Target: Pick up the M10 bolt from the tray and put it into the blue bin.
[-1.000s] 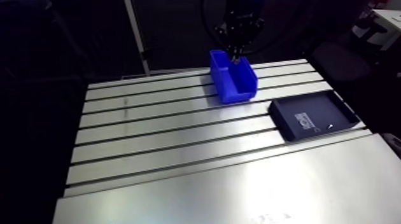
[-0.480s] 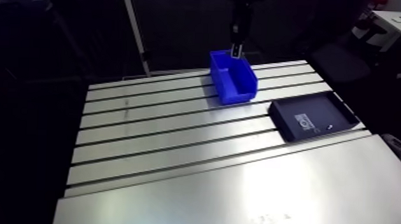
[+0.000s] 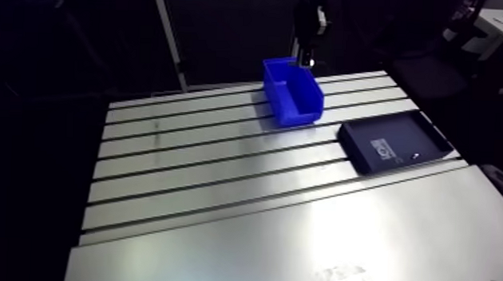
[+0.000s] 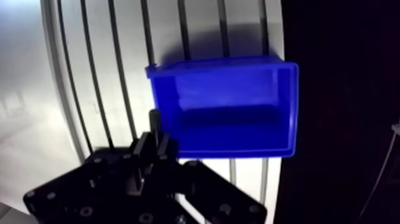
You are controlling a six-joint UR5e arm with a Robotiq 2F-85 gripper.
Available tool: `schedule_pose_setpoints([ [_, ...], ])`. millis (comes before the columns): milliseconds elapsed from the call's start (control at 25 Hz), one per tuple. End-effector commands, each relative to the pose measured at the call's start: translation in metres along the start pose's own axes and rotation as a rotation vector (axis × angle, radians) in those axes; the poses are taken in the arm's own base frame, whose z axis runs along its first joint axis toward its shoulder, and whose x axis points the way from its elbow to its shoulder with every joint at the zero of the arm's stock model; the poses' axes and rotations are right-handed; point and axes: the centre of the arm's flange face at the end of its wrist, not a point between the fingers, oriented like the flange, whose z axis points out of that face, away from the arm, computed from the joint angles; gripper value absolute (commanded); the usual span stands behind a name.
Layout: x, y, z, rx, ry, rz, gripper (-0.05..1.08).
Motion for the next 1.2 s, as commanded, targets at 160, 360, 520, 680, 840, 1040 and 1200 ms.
schedule_pose_setpoints([
  [160,-0.002,0.026,0.032,-0.073,-0.018,-0.049,1.07],
  [360,-0.002,0.032,0.048,-0.055,-0.019,-0.047,1.07],
  [520,-0.002,0.036,0.064,-0.049,-0.019,-0.039,1.07],
  [680,-0.003,0.044,0.081,-0.044,-0.027,-0.036,1.07],
  [840,-0.002,0.041,0.096,-0.019,-0.029,-0.016,1.06],
  [1040,-0.001,0.039,0.105,-0.004,-0.026,-0.002,1.06],
  [1200,-0.001,0.038,0.108,0.001,-0.023,0.005,1.06],
])
